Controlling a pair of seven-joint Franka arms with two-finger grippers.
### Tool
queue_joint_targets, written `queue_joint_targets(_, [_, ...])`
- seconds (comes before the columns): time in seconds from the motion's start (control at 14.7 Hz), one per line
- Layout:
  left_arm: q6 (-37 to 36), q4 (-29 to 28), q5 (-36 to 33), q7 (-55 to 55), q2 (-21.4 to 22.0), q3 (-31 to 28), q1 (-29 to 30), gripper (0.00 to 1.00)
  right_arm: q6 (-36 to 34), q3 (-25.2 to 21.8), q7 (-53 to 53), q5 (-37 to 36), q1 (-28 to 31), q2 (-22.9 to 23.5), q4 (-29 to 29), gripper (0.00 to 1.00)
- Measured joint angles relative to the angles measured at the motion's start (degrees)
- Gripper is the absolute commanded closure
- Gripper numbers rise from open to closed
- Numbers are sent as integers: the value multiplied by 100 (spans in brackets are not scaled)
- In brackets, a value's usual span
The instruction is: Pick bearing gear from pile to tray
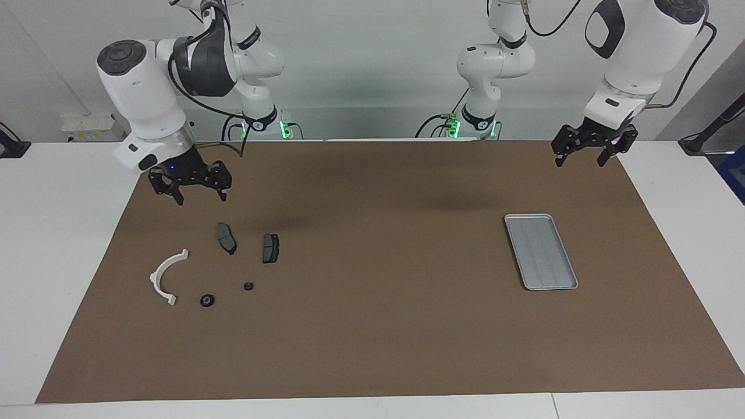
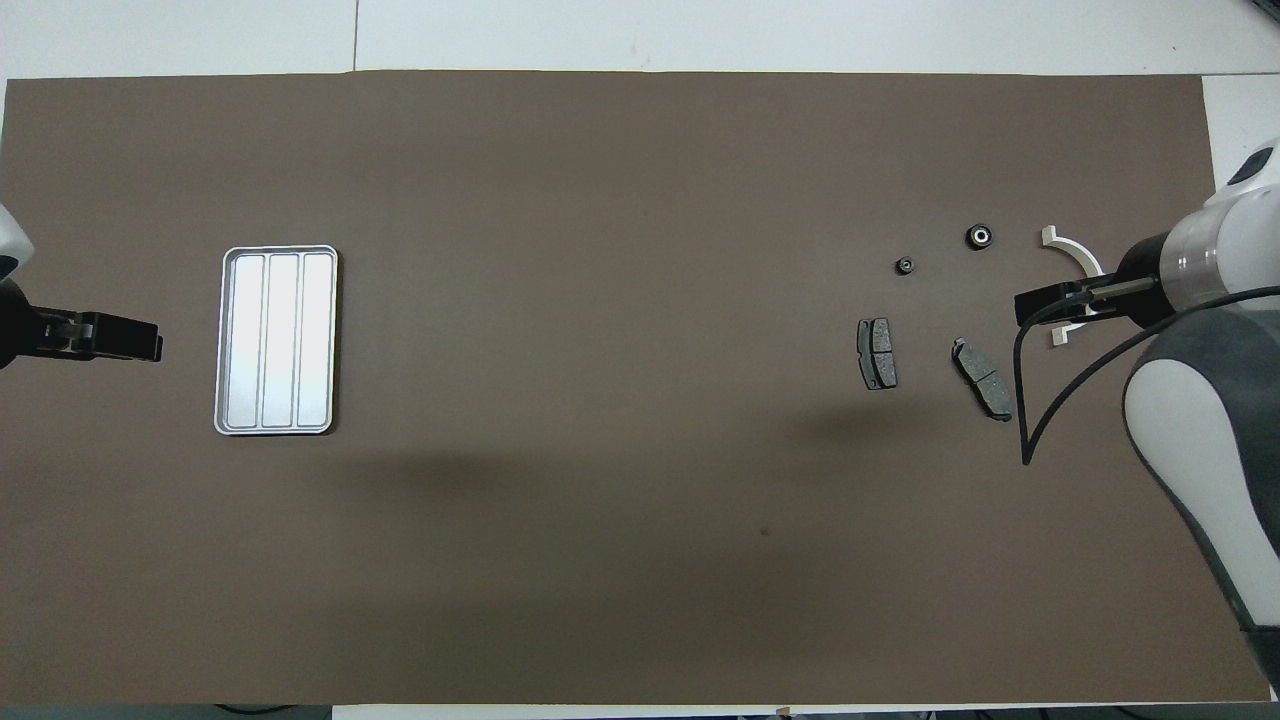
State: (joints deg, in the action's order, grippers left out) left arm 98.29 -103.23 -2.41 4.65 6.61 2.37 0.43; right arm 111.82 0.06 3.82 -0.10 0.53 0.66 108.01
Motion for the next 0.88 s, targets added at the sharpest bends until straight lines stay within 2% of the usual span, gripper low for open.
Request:
queue_joint_targets(0.41, [0, 0, 0, 0, 0, 0, 0, 0, 745, -11, -10, -43, 74, 711, 14, 0])
queue_joint_targets(0.75, [0, 0, 0, 0, 0, 0, 0, 0, 1427, -16, -346, -355, 87, 1293, 20, 0])
queue_joint_targets(0.88, [0, 0, 0, 0, 0, 0, 0, 0, 1703, -17, -608, -360, 88, 1527, 17, 5])
